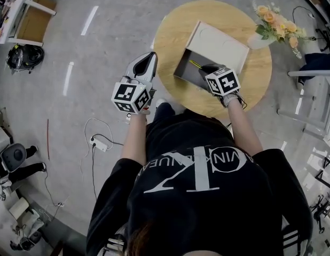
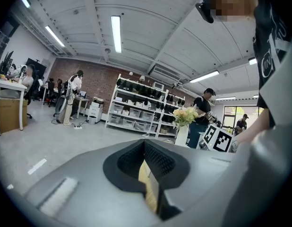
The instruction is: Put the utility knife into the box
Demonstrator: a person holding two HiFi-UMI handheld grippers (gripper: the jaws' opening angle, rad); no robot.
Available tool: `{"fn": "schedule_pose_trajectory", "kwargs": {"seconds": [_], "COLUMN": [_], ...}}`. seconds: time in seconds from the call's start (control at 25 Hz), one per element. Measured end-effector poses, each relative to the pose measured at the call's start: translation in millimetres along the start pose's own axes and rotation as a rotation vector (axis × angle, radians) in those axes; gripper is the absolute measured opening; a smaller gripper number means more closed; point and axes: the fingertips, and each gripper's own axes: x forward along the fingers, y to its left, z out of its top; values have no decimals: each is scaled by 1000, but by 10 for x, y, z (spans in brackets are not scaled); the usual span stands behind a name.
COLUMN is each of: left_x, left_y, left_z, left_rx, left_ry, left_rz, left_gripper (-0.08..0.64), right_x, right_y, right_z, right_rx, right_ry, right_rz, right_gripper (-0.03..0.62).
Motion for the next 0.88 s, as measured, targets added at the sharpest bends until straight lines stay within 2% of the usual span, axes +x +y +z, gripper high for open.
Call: {"fn": "schedule_pose_trajectory", "kwargs": {"seconds": [0.24, 0.48, 0.88], "left_x": [128, 235, 393], "left_y": [-111, -218, -328], "left_z": [15, 33, 100], "left_rx": [9, 20, 41], "left_ry": [4, 3, -14], "left_rz": [-40, -77, -113], "left_gripper": [11, 11, 11], "right_x": [-205, -458, -963], "right_y": [19, 36, -224], "right_z": [25, 166, 474], "right_rx": [10, 15, 4], "right_ry": [-65, -180, -406], "right_rz": [15, 26, -98], "right_gripper": [51, 38, 18]}}
